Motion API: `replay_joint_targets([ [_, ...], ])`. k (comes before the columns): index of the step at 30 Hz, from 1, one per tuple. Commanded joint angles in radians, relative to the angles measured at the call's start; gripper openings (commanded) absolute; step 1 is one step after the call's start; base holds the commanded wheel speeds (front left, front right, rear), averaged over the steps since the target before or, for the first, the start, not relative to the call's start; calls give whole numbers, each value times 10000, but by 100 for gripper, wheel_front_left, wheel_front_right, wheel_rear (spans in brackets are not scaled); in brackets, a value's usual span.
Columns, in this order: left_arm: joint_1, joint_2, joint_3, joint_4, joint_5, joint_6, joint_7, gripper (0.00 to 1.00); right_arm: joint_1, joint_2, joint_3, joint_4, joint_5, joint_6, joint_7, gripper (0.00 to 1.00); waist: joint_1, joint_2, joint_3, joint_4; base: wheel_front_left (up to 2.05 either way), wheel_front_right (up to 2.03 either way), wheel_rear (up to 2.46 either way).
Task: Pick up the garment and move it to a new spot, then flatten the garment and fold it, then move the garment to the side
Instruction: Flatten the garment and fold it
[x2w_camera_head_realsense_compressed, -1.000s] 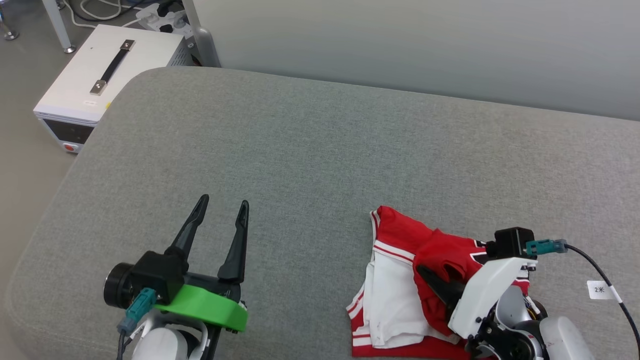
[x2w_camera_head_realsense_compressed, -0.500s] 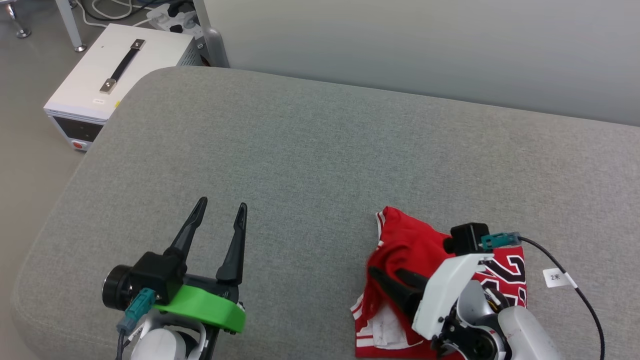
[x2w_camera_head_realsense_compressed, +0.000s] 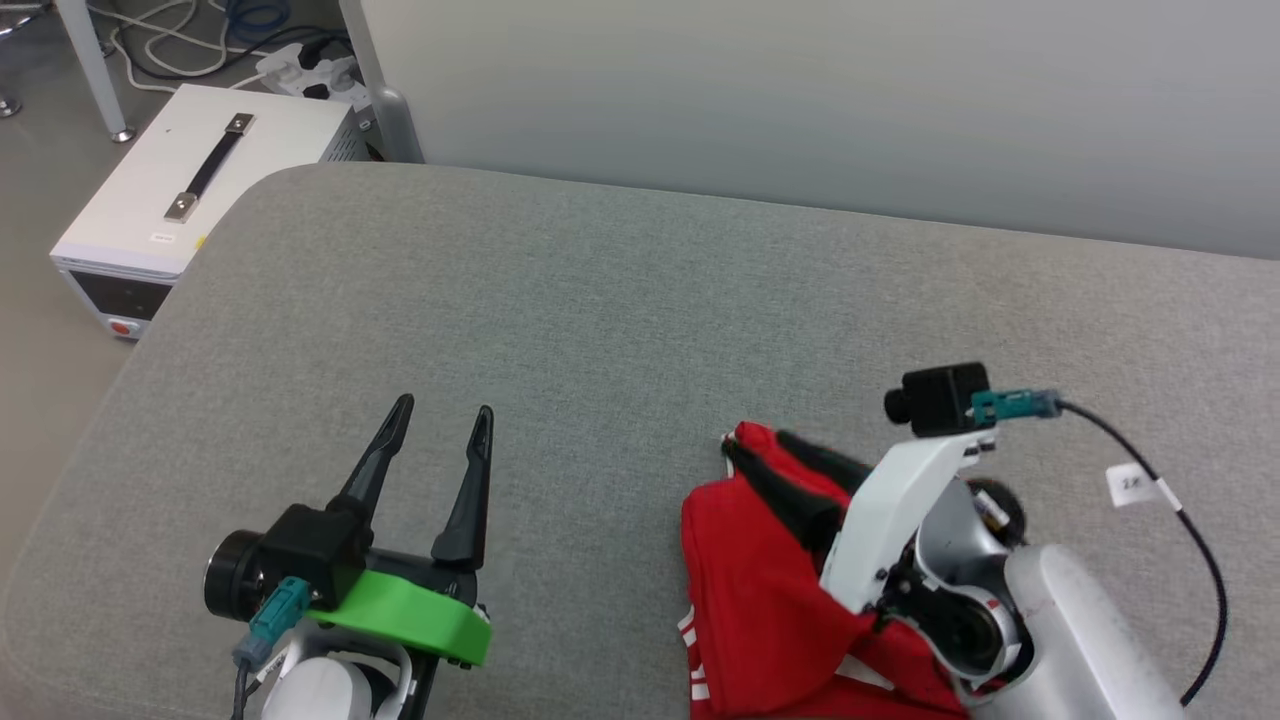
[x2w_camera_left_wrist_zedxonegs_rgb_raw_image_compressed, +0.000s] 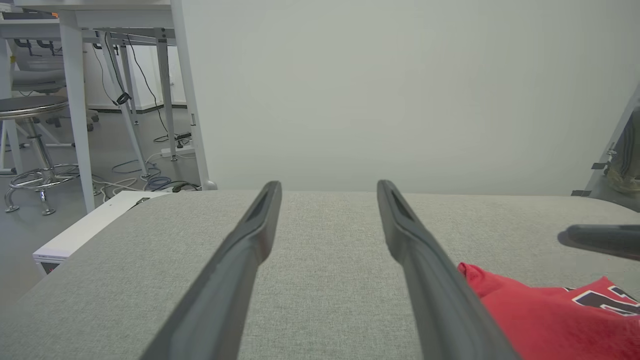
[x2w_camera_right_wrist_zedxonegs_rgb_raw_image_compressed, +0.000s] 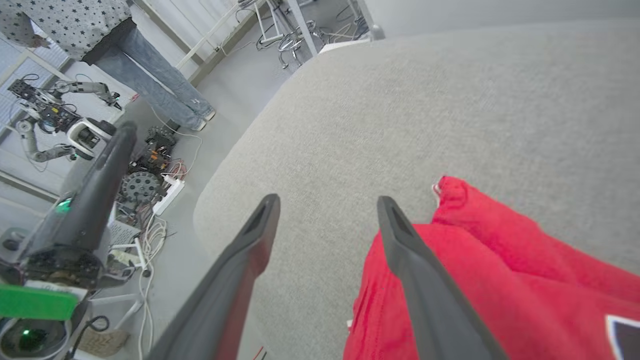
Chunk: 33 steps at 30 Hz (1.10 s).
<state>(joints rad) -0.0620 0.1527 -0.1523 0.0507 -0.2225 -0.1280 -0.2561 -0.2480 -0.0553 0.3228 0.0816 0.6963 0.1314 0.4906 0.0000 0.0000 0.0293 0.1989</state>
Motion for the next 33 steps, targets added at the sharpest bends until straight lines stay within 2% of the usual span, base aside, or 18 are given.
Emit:
replay_joint_targets([
  [1,126,-31,21,-43,-44,-27,-57,100,-323,-217,-99,-182,-446,-7,-170,100,0,0,-10,-144,0,0,0],
  [9,81,-162,14,-112,-262,-27,-57,100,-823,-2605,-373,-941,-2808,-7,-2104,100,0,0,62,-639,0,0,0],
  [11,74,-196,44,-151,-318,-27,-57,100,-714,-3047,-653,-1004,-3224,-7,-2702,100,0,0,122,-781,0,0,0],
  [14,72,-220,37,-193,-380,-27,-57,100,-353,-3326,-1186,-1057,-3578,-7,-3466,100,0,0,200,-974,0,0,0],
  [17,70,-236,50,-232,-408,-27,-57,100,180,-3361,-1826,-1172,-3900,-7,-4207,100,0,0,298,-1145,0,0,0],
  [23,141,-298,100,-267,-566,-27,-57,100,1429,-2756,-3095,-1434,-4281,-7,-5527,100,0,0,352,-1331,0,0,0],
  [33,422,-396,126,-227,-577,-27,-57,100,2819,-1254,-4072,-1404,-4701,-7,-6939,100,0,0,326,-1399,0,0,0],
])
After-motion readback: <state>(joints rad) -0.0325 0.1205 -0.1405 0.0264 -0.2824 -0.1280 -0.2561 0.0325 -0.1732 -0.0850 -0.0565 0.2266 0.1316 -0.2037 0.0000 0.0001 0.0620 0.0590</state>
